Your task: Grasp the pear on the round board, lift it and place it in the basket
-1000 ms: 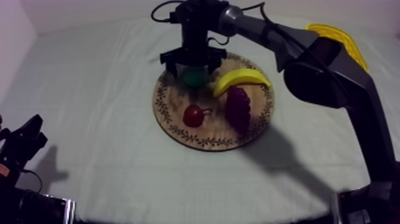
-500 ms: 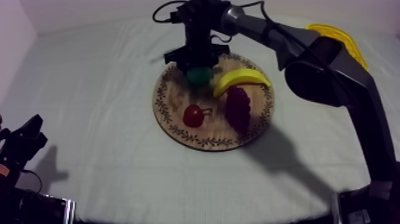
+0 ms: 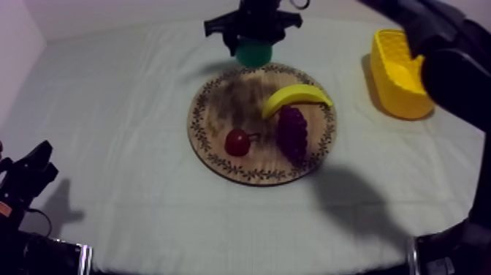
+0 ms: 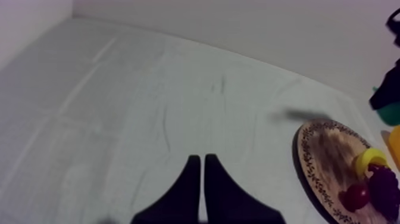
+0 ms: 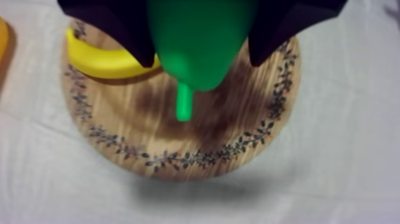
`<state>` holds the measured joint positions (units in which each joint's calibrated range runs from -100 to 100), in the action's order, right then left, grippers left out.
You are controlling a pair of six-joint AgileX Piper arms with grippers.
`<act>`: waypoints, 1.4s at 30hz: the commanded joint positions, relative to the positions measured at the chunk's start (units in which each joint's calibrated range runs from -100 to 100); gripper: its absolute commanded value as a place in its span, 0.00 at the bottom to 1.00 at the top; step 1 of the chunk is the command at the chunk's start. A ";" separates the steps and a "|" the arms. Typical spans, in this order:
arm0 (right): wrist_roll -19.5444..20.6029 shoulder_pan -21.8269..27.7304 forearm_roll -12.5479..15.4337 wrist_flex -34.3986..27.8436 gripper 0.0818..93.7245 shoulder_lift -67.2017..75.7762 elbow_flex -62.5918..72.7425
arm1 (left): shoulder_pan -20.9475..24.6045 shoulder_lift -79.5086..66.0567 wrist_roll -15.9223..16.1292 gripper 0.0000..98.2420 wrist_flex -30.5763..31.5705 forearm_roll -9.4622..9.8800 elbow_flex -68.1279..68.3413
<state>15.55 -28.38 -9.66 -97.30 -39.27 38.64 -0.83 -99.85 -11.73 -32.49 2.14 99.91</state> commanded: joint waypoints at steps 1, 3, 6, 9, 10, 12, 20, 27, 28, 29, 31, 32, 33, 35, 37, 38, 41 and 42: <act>-0.18 0.29 0.12 -0.28 0.34 8.19 -2.51 | 0.00 0.02 -0.01 0.00 0.00 -0.01 -0.02; -0.39 0.75 0.11 -0.53 0.33 12.04 -5.10 | 0.00 0.02 -0.01 0.00 0.00 -0.01 -0.02; -0.83 1.99 -0.28 -0.69 0.33 16.98 -9.37 | 0.00 0.02 -0.01 0.00 0.00 -0.01 -0.02; -1.46 4.16 -0.73 -0.74 0.34 20.81 -13.87 | 0.00 0.02 -0.01 0.00 0.00 -0.01 -0.02; -1.72 5.09 -0.86 -0.75 0.34 21.84 -15.31 | 0.00 0.02 -0.01 0.00 0.00 -0.01 -0.02; -2.32 7.27 -1.11 -0.73 0.34 23.59 -17.93 | 0.00 0.02 -0.01 0.00 0.00 -0.01 -0.02; -4.79 17.79 -2.67 1.26 0.35 26.45 -24.00 | 0.00 0.02 -0.01 0.00 0.00 -0.01 -0.02; -5.95 25.51 -3.90 4.86 0.34 24.39 -24.97 | 0.00 0.02 -0.01 0.00 0.00 -0.01 -0.02; -6.04 26.32 -4.01 5.35 0.34 23.94 -25.02 | 0.00 0.02 -0.01 0.00 0.00 -0.01 -0.02; -6.12 27.05 -4.11 5.81 0.34 23.47 -25.08 | 0.00 0.02 -0.01 0.00 0.00 -0.01 -0.02; -6.27 28.29 -4.30 6.64 0.34 22.50 -25.22 | 0.00 0.02 -0.01 0.00 0.00 -0.01 -0.02; -6.34 28.75 -4.41 6.98 0.34 21.98 -25.29 | 0.00 0.02 -0.01 0.00 0.00 -0.01 -0.02; -6.40 29.15 -4.52 7.30 0.34 21.46 -25.41 | 0.00 0.02 -0.01 0.00 0.00 -0.01 -0.02; -6.47 29.78 -4.75 8.08 0.34 20.36 -25.83 | 0.00 0.02 -0.01 0.00 0.00 -0.01 -0.02; -6.53 30.18 -5.00 9.13 0.34 19.19 -26.71 | 0.00 0.02 -0.01 0.00 0.00 -0.01 -0.02; -6.53 30.31 -5.17 9.72 0.34 18.57 -27.33 | 0.00 0.02 -0.01 0.00 0.00 -0.01 -0.02; -6.57 30.61 -5.48 11.52 0.34 16.63 -29.60 | 0.00 0.02 -0.01 0.00 0.00 -0.01 -0.02; -6.60 30.70 -5.53 12.12 0.34 15.96 -30.43 | 0.00 0.02 -0.01 0.00 0.00 -0.01 -0.02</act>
<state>9.00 2.24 -15.11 -85.54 -22.61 9.32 -0.83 -99.85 -11.76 -32.49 2.14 99.91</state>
